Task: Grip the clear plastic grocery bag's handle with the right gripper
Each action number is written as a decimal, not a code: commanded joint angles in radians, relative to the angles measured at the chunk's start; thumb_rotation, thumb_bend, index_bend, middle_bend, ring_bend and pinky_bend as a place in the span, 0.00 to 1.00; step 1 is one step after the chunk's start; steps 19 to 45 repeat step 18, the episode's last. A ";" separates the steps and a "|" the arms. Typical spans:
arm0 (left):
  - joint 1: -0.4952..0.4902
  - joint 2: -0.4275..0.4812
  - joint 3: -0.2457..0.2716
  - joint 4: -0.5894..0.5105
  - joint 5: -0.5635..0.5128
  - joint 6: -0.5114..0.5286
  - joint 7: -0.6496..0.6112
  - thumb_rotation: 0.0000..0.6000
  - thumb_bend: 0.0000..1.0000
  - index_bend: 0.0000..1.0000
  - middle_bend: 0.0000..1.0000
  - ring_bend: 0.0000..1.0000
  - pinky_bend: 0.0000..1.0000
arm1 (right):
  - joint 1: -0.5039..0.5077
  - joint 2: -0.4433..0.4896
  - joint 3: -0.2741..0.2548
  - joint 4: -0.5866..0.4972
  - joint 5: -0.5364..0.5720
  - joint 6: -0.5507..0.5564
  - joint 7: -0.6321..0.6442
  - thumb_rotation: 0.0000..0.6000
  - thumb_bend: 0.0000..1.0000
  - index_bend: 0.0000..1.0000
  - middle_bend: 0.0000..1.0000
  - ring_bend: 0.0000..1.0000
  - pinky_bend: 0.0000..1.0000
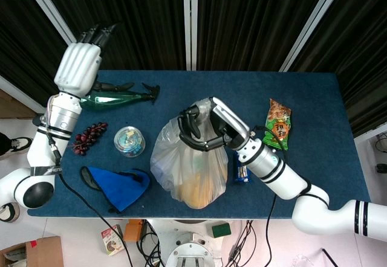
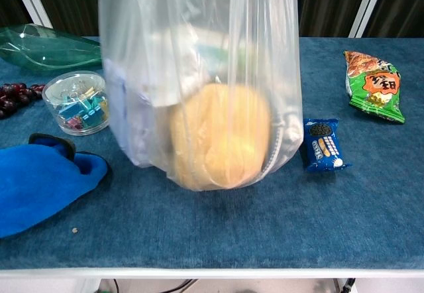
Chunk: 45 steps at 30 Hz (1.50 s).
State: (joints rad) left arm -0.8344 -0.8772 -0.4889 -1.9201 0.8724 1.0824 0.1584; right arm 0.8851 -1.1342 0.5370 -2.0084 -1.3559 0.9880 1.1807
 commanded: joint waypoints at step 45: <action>0.233 -0.180 0.154 0.342 0.235 0.084 -0.425 0.85 0.05 0.08 0.15 0.05 0.14 | 0.006 0.098 0.224 -0.104 0.251 0.065 -0.159 1.00 0.37 0.71 0.67 0.57 0.61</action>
